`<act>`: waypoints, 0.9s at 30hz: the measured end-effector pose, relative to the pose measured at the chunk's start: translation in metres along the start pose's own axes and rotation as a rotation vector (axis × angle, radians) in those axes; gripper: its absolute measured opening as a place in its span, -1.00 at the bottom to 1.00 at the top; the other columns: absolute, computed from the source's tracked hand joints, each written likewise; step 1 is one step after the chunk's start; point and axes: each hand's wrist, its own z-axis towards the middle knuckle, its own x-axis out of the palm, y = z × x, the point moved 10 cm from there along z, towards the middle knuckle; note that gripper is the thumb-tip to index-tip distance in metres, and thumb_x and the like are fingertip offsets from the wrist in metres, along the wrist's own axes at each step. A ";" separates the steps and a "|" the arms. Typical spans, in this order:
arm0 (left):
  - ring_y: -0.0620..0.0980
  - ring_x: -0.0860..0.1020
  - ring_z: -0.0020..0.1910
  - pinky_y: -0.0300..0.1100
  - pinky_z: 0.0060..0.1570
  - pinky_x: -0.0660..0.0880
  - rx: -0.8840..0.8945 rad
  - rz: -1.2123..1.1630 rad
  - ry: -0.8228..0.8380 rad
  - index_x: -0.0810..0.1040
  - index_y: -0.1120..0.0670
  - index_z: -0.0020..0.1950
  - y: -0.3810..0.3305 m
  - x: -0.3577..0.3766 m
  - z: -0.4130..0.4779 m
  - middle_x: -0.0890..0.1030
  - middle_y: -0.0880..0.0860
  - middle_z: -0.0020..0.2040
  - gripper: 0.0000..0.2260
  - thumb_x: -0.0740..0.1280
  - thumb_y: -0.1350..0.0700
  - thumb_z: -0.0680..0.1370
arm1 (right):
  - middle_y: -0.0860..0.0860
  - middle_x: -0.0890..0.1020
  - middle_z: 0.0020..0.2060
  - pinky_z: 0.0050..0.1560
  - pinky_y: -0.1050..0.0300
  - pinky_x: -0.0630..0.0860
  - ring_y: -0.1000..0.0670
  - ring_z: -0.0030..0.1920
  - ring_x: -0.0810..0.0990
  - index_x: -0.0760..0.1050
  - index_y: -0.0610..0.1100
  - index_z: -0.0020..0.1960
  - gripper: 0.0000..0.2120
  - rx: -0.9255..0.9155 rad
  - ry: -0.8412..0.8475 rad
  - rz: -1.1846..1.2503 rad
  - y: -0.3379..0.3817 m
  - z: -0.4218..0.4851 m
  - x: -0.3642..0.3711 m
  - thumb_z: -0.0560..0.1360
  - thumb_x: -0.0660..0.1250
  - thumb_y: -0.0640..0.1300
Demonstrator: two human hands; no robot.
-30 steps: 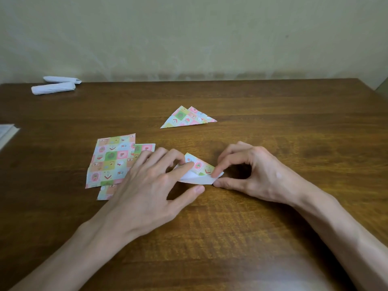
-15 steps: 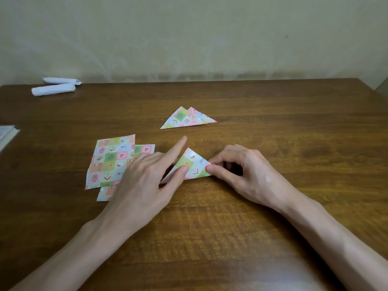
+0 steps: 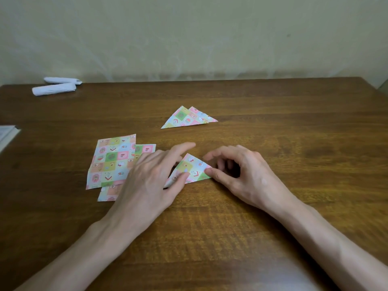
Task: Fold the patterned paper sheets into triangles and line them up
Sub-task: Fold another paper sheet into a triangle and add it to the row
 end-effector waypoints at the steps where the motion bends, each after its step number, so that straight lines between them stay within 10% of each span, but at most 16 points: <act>1: -0.20 0.51 0.15 -0.29 0.16 0.27 -0.007 -0.001 -0.002 0.37 -0.17 0.52 0.001 0.000 0.000 0.58 -0.23 0.09 -0.47 0.42 0.03 0.58 | 0.14 0.56 -0.23 -0.01 0.11 0.48 0.09 -0.05 0.51 0.60 0.18 0.15 -0.83 -0.005 0.001 0.001 0.001 0.000 0.000 0.57 0.44 0.11; 15: -0.13 0.51 0.16 -0.05 0.12 0.51 0.051 0.015 -0.006 0.70 -0.08 0.17 0.000 -0.001 0.001 0.55 -0.18 0.14 -0.81 0.41 0.01 0.58 | 0.18 0.54 -0.20 0.01 0.08 0.47 0.14 -0.07 0.47 0.66 0.26 0.12 -0.86 -0.038 0.011 -0.064 0.002 -0.001 0.006 0.59 0.41 0.08; 27: -0.13 0.54 0.15 -0.04 0.13 0.48 0.145 -0.014 0.065 0.70 -0.07 0.25 -0.002 0.001 -0.001 0.59 -0.21 0.13 -0.73 0.36 -0.08 0.60 | 0.19 0.51 -0.21 0.02 0.10 0.46 0.13 -0.09 0.43 0.64 0.25 0.22 -0.79 -0.023 0.015 -0.114 0.002 0.000 0.007 0.62 0.34 0.15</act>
